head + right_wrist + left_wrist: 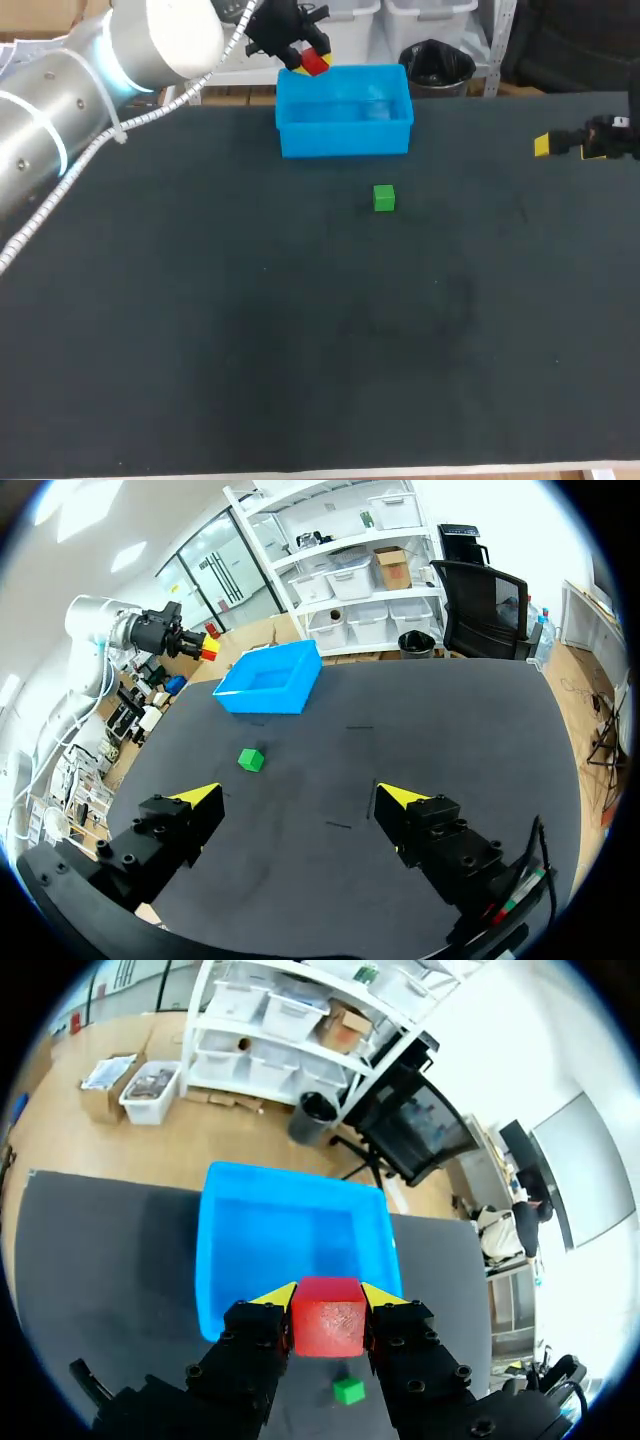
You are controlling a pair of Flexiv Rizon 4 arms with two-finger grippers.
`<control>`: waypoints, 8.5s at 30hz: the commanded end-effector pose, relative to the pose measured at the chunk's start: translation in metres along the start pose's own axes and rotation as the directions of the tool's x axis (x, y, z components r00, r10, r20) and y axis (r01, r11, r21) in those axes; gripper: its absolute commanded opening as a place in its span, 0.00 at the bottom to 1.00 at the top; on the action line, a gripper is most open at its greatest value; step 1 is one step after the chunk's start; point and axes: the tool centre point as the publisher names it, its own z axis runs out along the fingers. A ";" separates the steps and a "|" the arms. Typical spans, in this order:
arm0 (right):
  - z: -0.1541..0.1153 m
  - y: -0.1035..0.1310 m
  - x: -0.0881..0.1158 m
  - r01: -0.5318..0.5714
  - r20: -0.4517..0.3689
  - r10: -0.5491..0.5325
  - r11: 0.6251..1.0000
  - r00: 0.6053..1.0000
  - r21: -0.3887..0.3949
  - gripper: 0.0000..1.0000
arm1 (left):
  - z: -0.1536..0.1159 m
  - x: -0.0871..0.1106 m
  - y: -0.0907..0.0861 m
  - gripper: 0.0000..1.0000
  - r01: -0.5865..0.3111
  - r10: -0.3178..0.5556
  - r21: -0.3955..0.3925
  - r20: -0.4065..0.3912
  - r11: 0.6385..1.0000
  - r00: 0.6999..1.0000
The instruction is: Use the left arm to pick the red cube and place it into the blue plastic box first, then use the right arm to grasp the green cube and put it into the same blue plastic box after the first action is fully finished.
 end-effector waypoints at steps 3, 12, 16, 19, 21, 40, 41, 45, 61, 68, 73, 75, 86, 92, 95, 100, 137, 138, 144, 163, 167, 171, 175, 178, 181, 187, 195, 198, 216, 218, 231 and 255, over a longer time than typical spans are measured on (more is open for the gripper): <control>0.000 0.001 0.000 -0.001 -0.001 0.001 1.000 1.000 0.004 1.00 | 0.028 -0.026 0.011 0.00 0.019 -0.019 0.002 -0.044 1.000 0.999; 0.000 0.001 0.000 -0.001 -0.001 0.001 1.000 1.000 0.004 1.00 | 0.049 -0.030 0.024 0.00 0.049 -0.051 -0.027 -0.073 0.998 0.996; 0.000 0.001 0.000 -0.001 -0.001 0.001 1.000 1.000 0.004 1.00 | 0.050 -0.030 0.025 1.00 0.053 -0.055 -0.032 -0.077 0.998 0.996; 0.000 0.001 0.000 -0.001 -0.001 0.001 1.000 1.000 0.004 1.00 | 0.048 -0.029 0.027 1.00 0.054 -0.056 -0.029 -0.073 0.998 0.996; 0.000 0.001 0.000 -0.001 -0.001 0.001 1.000 1.000 0.004 1.00 | 0.046 -0.029 0.027 1.00 0.053 -0.055 -0.029 -0.070 0.998 0.996; 0.000 0.001 0.000 -0.001 -0.001 0.001 1.000 1.000 0.004 1.00 | -0.013 0.041 0.015 1.00 -0.083 0.083 0.014 0.000 0.996 0.997; 0.000 0.001 0.000 -0.001 -0.001 0.001 1.000 1.000 0.004 1.00 | -0.019 0.049 0.015 1.00 -0.093 0.093 0.019 0.006 0.995 0.996; 0.000 0.001 0.000 -0.001 -0.001 0.001 1.000 1.000 0.004 1.00 | -0.035 0.073 0.014 1.00 -0.152 0.152 0.011 0.032 0.988 0.988; 0.000 0.001 0.000 -0.001 -0.001 0.001 1.000 1.000 0.004 1.00 | -0.039 0.081 0.013 1.00 -0.165 0.165 -0.008 0.039 0.986 0.986; 0.000 0.001 0.000 -0.001 -0.001 0.001 1.000 1.000 0.004 1.00 | -0.039 0.081 0.013 1.00 -0.165 0.165 -0.008 0.039 0.986 0.986; 0.000 0.001 0.000 -0.001 -0.001 0.001 1.000 1.000 0.004 1.00 | -0.039 0.081 0.013 1.00 -0.165 0.165 -0.008 0.039 0.986 0.986; 0.000 0.001 0.000 -0.001 -0.001 0.001 1.000 1.000 0.004 1.00 | -0.039 0.081 0.013 1.00 -0.165 0.165 -0.008 0.039 0.986 0.986; 0.000 0.001 0.000 -0.001 -0.001 0.001 1.000 1.000 0.004 1.00 | -0.058 0.089 0.017 1.00 -0.407 0.400 0.067 0.102 0.911 0.911; 0.000 0.001 0.000 -0.001 -0.001 0.001 1.000 1.000 0.004 1.00 | -0.076 0.096 0.024 1.00 -0.526 0.508 0.147 0.147 0.838 0.849; 0.000 0.001 0.000 -0.001 -0.001 0.001 1.000 1.000 0.004 1.00 | -0.083 0.104 0.027 1.00 -0.587 0.564 0.199 0.165 0.785 0.809; 0.000 0.001 0.000 -0.001 -0.001 0.001 1.000 1.000 0.004 1.00 | -0.094 0.119 0.034 1.00 -0.673 0.654 0.263 0.171 0.691 0.737; 0.000 0.001 0.000 -0.001 -0.001 0.001 1.000 1.000 0.004 1.00 | -0.116 0.164 0.069 1.00 -0.713 0.723 0.346 0.126 0.609 0.679; 0.000 0.001 0.000 -0.001 -0.001 0.001 1.000 1.000 0.004 1.00 | -0.116 0.164 0.069 1.00 -0.713 0.723 0.346 0.126 0.609 0.679; 0.000 0.001 0.000 -0.001 -0.001 0.001 1.000 1.000 0.004 1.00 | -0.116 0.164 0.069 1.00 -0.713 0.723 0.346 0.126 0.609 0.679; 0.062 0.055 -0.023 0.133 -0.327 -0.031 0.946 0.945 0.296 1.00 | -0.116 0.164 0.069 1.00 -0.713 0.723 0.346 0.126 0.609 0.679; 0.070 0.066 -0.031 0.144 -0.347 -0.042 0.951 0.937 0.272 1.00 | -0.116 0.164 0.069 1.00 -0.713 0.723 0.346 0.126 0.609 0.679; 0.070 0.066 -0.031 0.144 -0.347 -0.042 0.951 0.937 0.272 1.00 | -0.116 0.164 0.069 1.00 -0.713 0.723 0.346 0.126 0.609 0.679; 0.070 0.066 -0.031 0.144 -0.347 -0.042 0.951 0.937 0.272 1.00 | -0.116 0.164 0.069 1.00 -0.713 0.723 0.346 0.126 0.609 0.679; 0.070 0.066 -0.031 0.144 -0.347 -0.042 0.951 0.937 0.272 1.00 | -0.116 0.164 0.069 1.00 -0.713 0.723 0.346 0.126 0.609 0.679; 0.070 0.066 -0.031 0.144 -0.347 -0.042 0.951 0.937 0.272 1.00 | -0.116 0.164 0.069 1.00 -0.713 0.723 0.346 0.126 0.609 0.679; 0.070 0.066 -0.031 0.144 -0.347 -0.042 0.951 0.937 0.272 1.00 | -0.116 0.164 0.069 1.00 -0.713 0.723 0.346 0.126 0.609 0.679; 0.081 0.072 -0.030 0.151 -0.449 -0.013 0.950 0.893 0.273 1.00 | -0.116 0.164 0.069 1.00 -0.713 0.723 0.346 0.126 0.609 0.679; 0.090 0.078 -0.034 0.182 -0.501 -0.026 0.947 0.865 0.264 1.00 | -0.116 0.164 0.069 1.00 -0.713 0.723 0.346 0.126 0.609 0.679; 0.127 0.108 -0.065 0.194 -0.643 0.077 0.920 0.762 0.340 1.00 | -0.116 0.164 0.069 1.00 -0.713 0.723 0.346 0.126 0.609 0.679; 0.130 0.112 -0.067 0.174 -0.639 0.089 0.925 0.764 0.337 1.00 | -0.116 0.164 0.069 1.00 -0.713 0.723 0.346 0.126 0.609 0.679; 0.130 0.122 -0.072 0.181 -0.655 0.083 0.928 0.751 0.326 1.00 | -0.116 0.164 0.069 1.00 -0.713 0.723 0.346 0.126 0.609 0.679; 0.113 0.156 -0.023 0.184 -0.641 0.071 0.929 0.765 0.322 1.00 | -0.116 0.164 0.069 1.00 -0.713 0.723 0.346 0.126 0.609 0.679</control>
